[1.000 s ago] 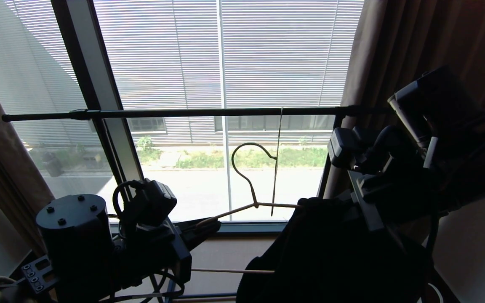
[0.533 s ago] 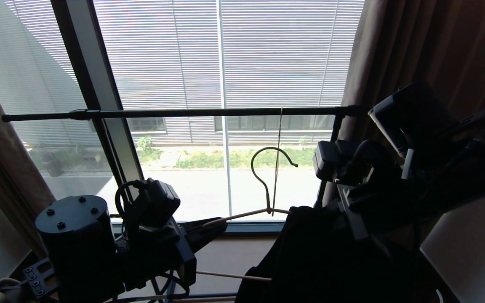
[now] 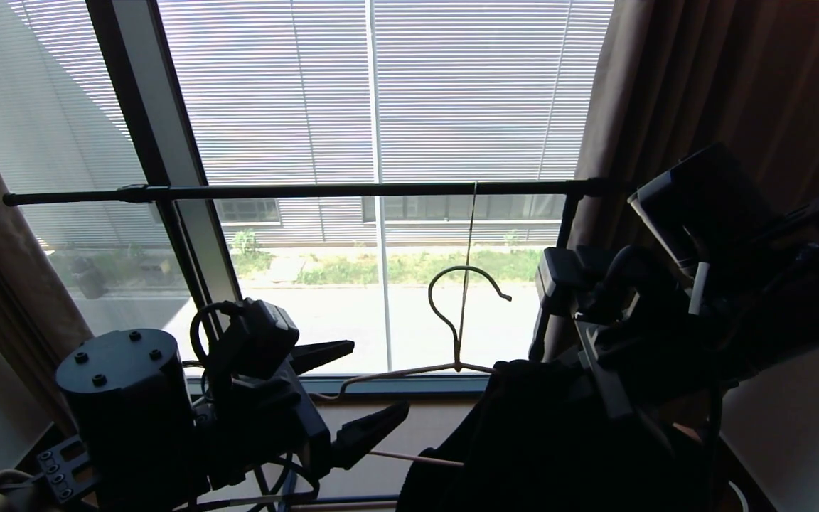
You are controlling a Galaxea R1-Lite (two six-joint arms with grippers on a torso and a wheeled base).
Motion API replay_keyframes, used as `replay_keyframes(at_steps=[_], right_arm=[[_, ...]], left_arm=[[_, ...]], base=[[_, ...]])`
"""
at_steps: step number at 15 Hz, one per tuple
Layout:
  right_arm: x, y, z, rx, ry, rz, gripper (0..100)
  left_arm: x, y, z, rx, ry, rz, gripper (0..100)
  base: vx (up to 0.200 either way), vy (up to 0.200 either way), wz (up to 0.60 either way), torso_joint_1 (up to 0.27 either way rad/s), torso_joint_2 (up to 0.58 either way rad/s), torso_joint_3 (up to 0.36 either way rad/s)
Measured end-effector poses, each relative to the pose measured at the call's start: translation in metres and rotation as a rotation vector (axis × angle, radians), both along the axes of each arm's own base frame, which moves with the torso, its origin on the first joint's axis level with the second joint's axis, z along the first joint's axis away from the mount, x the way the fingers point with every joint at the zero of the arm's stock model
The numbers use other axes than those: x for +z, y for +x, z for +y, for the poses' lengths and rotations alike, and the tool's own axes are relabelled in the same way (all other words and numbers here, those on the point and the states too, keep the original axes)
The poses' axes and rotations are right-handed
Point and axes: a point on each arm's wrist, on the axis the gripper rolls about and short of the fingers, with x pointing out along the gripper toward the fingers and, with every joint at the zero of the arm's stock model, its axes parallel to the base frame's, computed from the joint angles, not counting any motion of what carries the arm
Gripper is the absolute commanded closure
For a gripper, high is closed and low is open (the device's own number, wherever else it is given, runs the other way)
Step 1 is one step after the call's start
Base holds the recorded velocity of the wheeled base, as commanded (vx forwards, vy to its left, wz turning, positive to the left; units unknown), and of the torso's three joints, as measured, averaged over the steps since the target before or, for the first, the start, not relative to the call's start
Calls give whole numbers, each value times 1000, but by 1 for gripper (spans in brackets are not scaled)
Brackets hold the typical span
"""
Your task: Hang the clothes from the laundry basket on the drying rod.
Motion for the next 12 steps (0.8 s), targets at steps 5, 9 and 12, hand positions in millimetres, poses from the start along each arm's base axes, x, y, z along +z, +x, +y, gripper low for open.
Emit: replay_keyframes(at_steps=[5,9,12], right_arm=[[0,4,-9,-40,8,6,100],[6,20,-25,-110,97,-9,100],[13,30,-42,-136,183,-24,100]], left_arm=[[16,2,10,42,-36,-56,0],[26,-15,28,71,-71,-51,0],[22,-21,45,154,-135,150,0]], base=[[0,0,0,0,0,0],[0,0,0,0,0,0],[0,0,0,0,0,0]])
